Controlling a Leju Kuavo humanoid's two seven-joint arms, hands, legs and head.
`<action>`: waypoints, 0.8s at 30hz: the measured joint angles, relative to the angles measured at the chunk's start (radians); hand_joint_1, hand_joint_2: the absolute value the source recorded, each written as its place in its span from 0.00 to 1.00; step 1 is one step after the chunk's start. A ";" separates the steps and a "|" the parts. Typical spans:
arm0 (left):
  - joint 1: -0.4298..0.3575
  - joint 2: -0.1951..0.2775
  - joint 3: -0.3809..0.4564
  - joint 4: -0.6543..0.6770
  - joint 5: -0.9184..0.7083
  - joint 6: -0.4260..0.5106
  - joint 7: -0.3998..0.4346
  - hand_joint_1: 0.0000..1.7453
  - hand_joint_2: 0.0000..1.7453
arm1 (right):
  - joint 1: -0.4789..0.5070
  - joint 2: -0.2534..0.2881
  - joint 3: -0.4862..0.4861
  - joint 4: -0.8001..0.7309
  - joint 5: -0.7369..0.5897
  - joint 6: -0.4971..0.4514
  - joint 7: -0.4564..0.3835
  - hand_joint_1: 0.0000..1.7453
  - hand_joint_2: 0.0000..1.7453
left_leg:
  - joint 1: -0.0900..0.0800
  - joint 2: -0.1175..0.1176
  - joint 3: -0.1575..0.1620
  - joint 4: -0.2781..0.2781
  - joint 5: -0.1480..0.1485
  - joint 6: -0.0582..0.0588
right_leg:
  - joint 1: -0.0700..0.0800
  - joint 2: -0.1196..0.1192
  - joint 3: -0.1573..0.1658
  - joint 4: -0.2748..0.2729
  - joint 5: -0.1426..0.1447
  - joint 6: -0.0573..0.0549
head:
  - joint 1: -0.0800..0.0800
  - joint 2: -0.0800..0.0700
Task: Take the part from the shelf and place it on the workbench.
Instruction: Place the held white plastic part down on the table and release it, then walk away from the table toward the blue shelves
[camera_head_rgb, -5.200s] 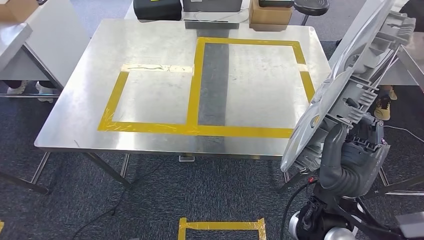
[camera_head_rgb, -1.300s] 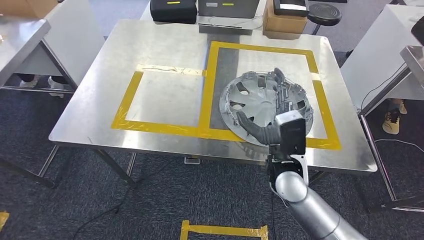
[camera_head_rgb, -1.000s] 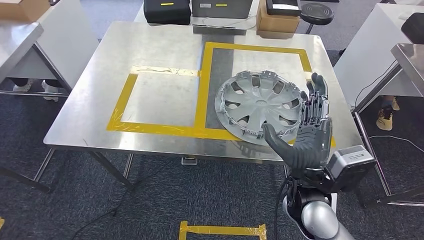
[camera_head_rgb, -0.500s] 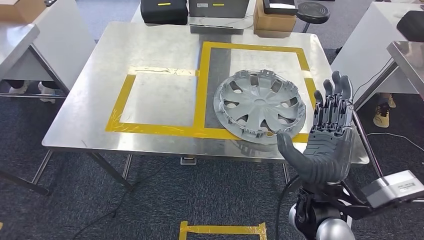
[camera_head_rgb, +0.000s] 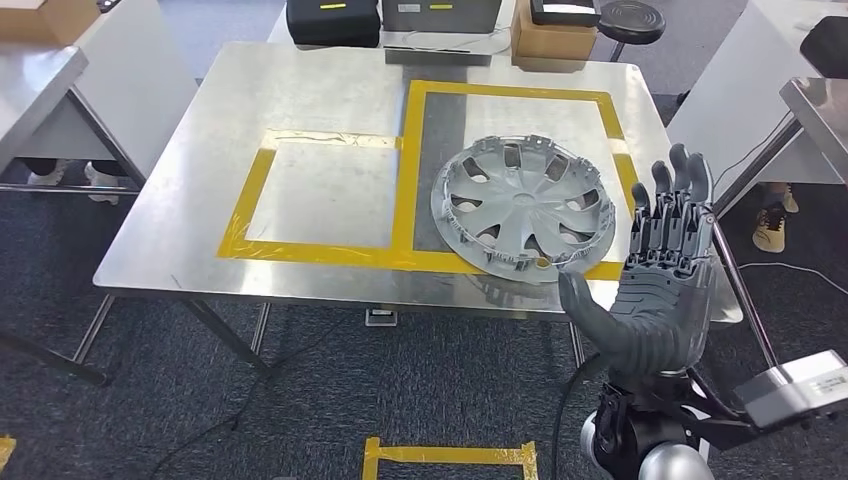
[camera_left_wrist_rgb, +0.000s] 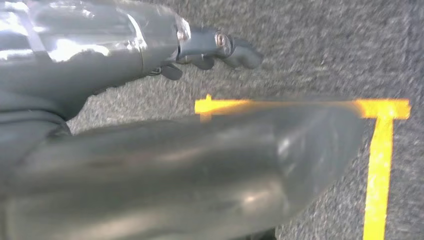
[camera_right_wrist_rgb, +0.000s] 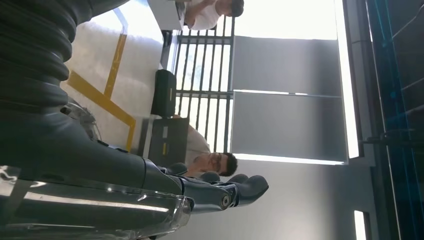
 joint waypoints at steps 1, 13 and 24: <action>0.000 -0.001 0.000 0.000 -0.003 -0.001 0.006 0.00 0.00 | 0.002 0.000 0.000 -0.001 -0.002 0.000 0.000 0.00 1.00 | 0.002 -0.001 -0.004 -0.001 0.004 -0.007 | 0.003 -0.001 0.001 -0.008 0.003 -0.003 | -0.001 0.000; -0.005 0.021 0.000 -0.002 -0.018 0.000 0.035 0.00 0.00 | 0.047 0.005 0.000 -0.001 -0.026 -0.006 -0.031 0.00 1.00 | 0.042 0.005 0.021 0.066 -0.062 -0.083 | -0.026 -0.013 -0.060 -0.016 0.044 0.005 | -0.038 0.000; -0.009 0.026 0.000 -0.002 -0.017 0.001 0.032 0.00 0.00 | 0.055 0.006 0.000 -0.001 -0.028 -0.008 -0.033 0.00 1.00 | 0.020 0.002 -0.050 0.012 0.029 -0.004 | -0.028 -0.005 -0.131 0.259 -0.150 0.044 | -0.019 0.000</action>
